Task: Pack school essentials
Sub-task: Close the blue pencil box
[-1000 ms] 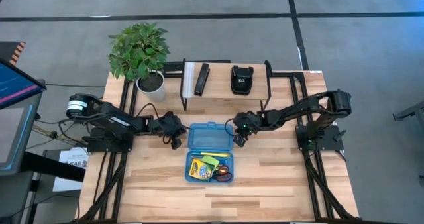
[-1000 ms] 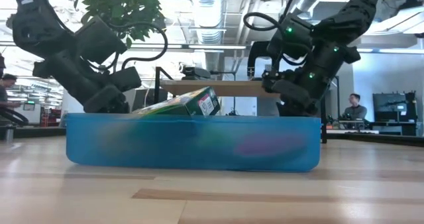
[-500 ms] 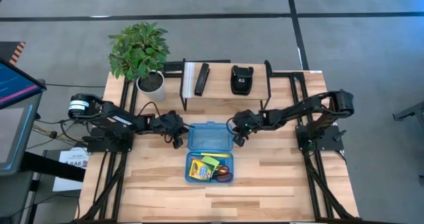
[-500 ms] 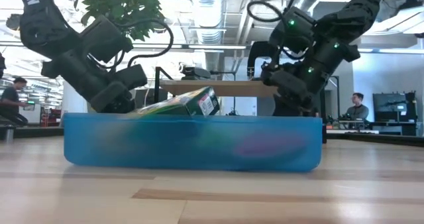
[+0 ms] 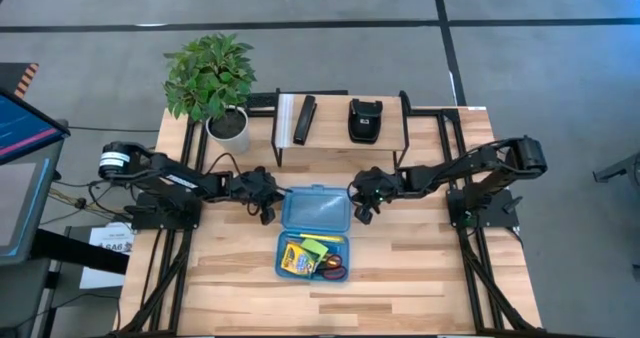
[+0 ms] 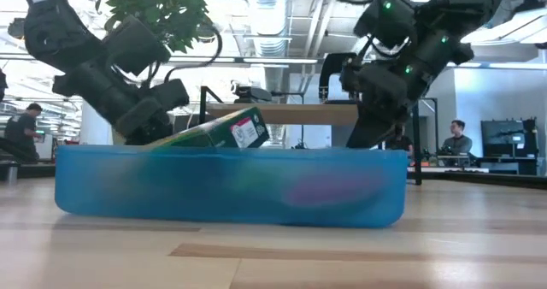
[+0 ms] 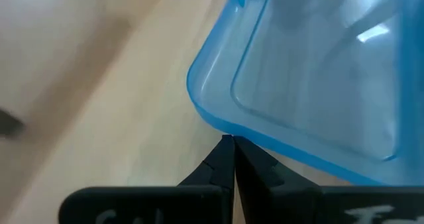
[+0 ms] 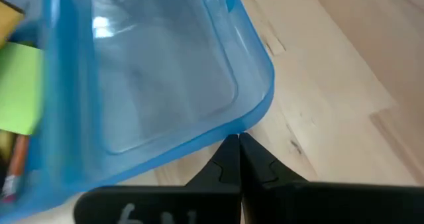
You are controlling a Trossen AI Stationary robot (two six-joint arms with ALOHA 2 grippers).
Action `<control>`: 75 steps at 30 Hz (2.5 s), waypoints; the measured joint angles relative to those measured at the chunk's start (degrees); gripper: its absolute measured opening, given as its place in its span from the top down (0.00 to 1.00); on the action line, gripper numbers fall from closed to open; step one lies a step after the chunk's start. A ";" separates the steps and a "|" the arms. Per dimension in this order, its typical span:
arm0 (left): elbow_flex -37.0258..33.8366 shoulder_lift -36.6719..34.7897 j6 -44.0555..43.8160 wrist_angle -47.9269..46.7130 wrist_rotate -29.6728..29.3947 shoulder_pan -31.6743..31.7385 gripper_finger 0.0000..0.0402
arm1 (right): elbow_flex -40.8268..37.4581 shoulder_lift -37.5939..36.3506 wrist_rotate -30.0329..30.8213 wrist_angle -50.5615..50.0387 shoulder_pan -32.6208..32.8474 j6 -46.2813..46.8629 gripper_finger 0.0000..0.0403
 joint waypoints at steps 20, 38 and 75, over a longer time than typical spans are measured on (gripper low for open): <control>0.67 -9.64 3.51 -5.00 -3.41 -3.97 1.00 | 0.07 -4.06 3.26 -2.77 3.14 -1.30 0.98; 0.66 -18.85 10.84 -3.32 -2.42 -11.97 1.00 | 0.13 -8.76 9.50 -4.43 6.27 -1.57 0.98; 1.06 -19.97 1.62 -7.68 -6.45 -31.48 1.00 | 0.31 -6.79 6.42 10.11 24.66 1.09 0.99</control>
